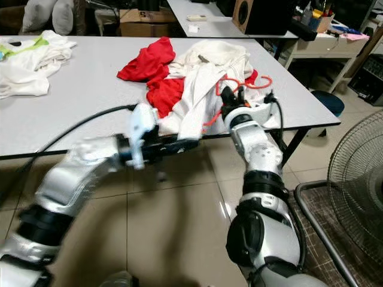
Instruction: Hang hanger
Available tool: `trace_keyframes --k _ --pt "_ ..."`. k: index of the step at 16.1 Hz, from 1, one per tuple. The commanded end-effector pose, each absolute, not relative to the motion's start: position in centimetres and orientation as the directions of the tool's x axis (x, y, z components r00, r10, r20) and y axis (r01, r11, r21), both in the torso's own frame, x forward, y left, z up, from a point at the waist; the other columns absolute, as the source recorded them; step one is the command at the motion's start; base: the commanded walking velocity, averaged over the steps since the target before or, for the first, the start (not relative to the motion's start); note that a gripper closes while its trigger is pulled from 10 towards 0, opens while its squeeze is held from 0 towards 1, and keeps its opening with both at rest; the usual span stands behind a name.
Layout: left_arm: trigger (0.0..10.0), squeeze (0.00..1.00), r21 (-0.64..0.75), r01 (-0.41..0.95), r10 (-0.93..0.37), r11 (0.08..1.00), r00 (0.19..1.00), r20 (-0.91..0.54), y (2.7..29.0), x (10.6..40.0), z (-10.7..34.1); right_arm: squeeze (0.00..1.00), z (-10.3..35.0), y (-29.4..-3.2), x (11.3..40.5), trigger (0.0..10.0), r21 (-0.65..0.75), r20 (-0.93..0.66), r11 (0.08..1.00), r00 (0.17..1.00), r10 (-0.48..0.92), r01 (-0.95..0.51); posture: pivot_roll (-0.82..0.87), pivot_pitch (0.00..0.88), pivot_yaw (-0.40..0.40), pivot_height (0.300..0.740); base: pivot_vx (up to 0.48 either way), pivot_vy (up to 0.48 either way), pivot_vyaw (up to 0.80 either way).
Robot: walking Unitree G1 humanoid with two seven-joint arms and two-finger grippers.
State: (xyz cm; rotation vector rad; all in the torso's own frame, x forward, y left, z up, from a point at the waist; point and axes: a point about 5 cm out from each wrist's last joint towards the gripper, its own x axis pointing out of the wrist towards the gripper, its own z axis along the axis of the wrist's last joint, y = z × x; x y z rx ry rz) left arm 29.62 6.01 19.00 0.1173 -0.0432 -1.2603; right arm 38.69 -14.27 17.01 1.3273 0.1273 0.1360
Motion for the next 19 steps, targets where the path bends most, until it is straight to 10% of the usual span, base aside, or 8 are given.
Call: trace_keyframes --k 1,4,10,16,19 --pt "0.0 0.0 0.081 0.961 -0.965 0.263 0.264 0.006 5.1 29.4 19.8 0.0 17.9 -14.7 39.1 10.0 0.964 0.009 0.264 0.992 0.129 -0.043 0.06 0.0 -0.065 0.74 0.0 0.0 0.0" --pt "0.0 0.0 -0.065 0.985 -0.974 0.162 0.17 0.15 3.4 28.1 22.0 0.0 17.5 -14.0 39.5 10.0 0.963 -0.016 0.268 0.993 0.119 -0.017 0.07 0.0 -0.071 0.74 0.0 0.0 0.0" --pt "0.0 0.0 -0.299 0.931 -0.874 0.209 0.315 0.37 4.0 29.7 25.8 0.0 16.3 -12.9 39.1 10.0 0.936 -0.05 0.351 0.985 0.164 -0.011 0.07 0.0 -0.075 0.74 0.0 0.0 0.0" --pt "0.0 0.0 -0.224 0.788 -0.754 0.573 0.615 0.231 5.5 33.0 24.9 0.0 17.0 -12.2 38.4 10.0 0.939 -0.018 0.339 0.977 0.213 -0.057 0.05 0.0 -0.064 0.74 0.0 0.0 0.0" --pt "0.0 0.0 -0.263 0.815 -0.779 0.516 0.574 0.251 4.2 32.5 25.2 0.0 17.4 -11.5 38.6 10.0 0.948 -0.021 0.316 0.979 0.203 -0.045 0.04 0.0 -0.058 0.74 0.0 0.0 0.0"
